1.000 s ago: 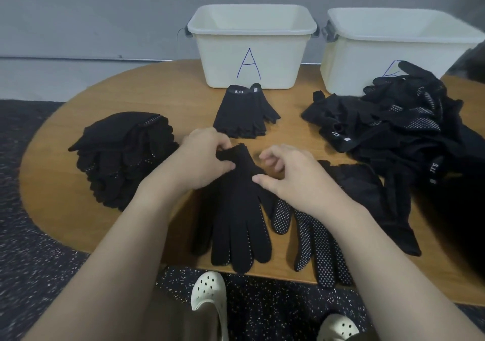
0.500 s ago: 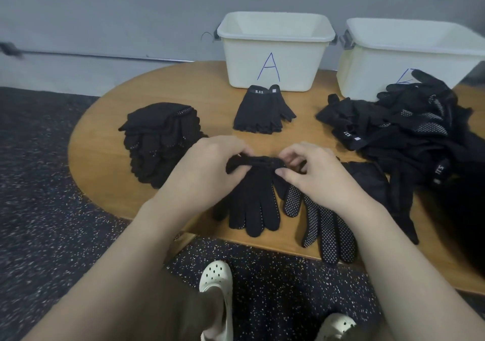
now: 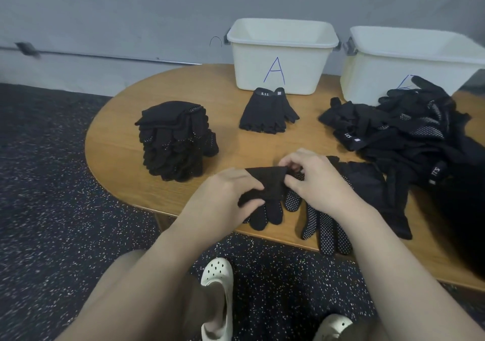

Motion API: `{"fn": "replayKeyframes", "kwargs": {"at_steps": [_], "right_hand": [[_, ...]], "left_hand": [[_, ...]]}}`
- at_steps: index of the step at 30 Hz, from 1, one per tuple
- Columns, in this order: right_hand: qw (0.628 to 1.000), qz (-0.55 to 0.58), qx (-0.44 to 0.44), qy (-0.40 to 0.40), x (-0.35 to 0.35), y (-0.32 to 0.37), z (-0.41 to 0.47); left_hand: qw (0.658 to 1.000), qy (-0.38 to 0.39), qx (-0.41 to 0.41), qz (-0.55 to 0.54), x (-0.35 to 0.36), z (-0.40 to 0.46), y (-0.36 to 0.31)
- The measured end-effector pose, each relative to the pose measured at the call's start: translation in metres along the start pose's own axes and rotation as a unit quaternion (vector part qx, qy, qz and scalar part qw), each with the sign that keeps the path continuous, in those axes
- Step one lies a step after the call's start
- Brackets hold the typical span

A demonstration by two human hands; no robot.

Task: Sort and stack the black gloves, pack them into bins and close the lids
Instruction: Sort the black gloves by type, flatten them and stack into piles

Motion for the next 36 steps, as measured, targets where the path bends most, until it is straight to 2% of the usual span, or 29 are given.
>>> {"fn": "replayKeyframes", "kwargs": {"at_steps": [6,8,11,13,15,18,21,29,32,36], "right_hand": [[0.999,0.006,-0.004,0.031,-0.003,0.0,0.001],[0.999,0.014,0.004,0.041,-0.005,0.0,-0.001],[1.0,0.007,-0.005,0.021,-0.005,0.007,-0.003],[0.999,-0.022,-0.031,0.009,-0.002,0.017,-0.005],[0.995,-0.074,-0.054,0.027,0.005,0.03,-0.009],[0.98,-0.147,-0.055,0.123,0.023,0.038,-0.017],[0.962,-0.192,-0.029,0.191,0.03,0.034,-0.023],[0.954,-0.217,0.035,0.203,0.017,0.018,-0.034],[0.96,-0.212,0.04,0.179,0.014,0.016,-0.036],[0.981,-0.158,0.023,0.107,0.014,0.017,-0.033]], "left_hand": [[0.999,0.034,-0.023,-0.016,0.006,-0.001,-0.001],[0.999,0.01,-0.012,-0.032,0.003,0.002,-0.002],[0.999,-0.028,-0.014,0.007,0.0,0.008,0.006],[0.999,0.011,-0.031,0.036,0.005,0.01,0.014],[0.993,0.09,-0.044,0.062,0.013,0.008,0.018],[0.973,0.185,-0.069,0.118,0.021,0.005,0.022],[0.961,0.217,-0.07,0.156,0.02,0.005,0.025],[0.954,0.234,-0.08,0.168,0.005,-0.003,0.035],[0.956,0.235,-0.098,0.146,0.004,0.0,0.032],[0.979,0.146,-0.126,0.058,0.001,0.011,0.025]]}}
Point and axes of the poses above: each hand's wrist, its own z-axis towards the middle knuckle, its own x-axis out of the palm, y = z × x, the point moved 4 cm from there along z, towards the middle knuckle, and after that the axes turned 7 degrees about -x, right-handed, at the moved point
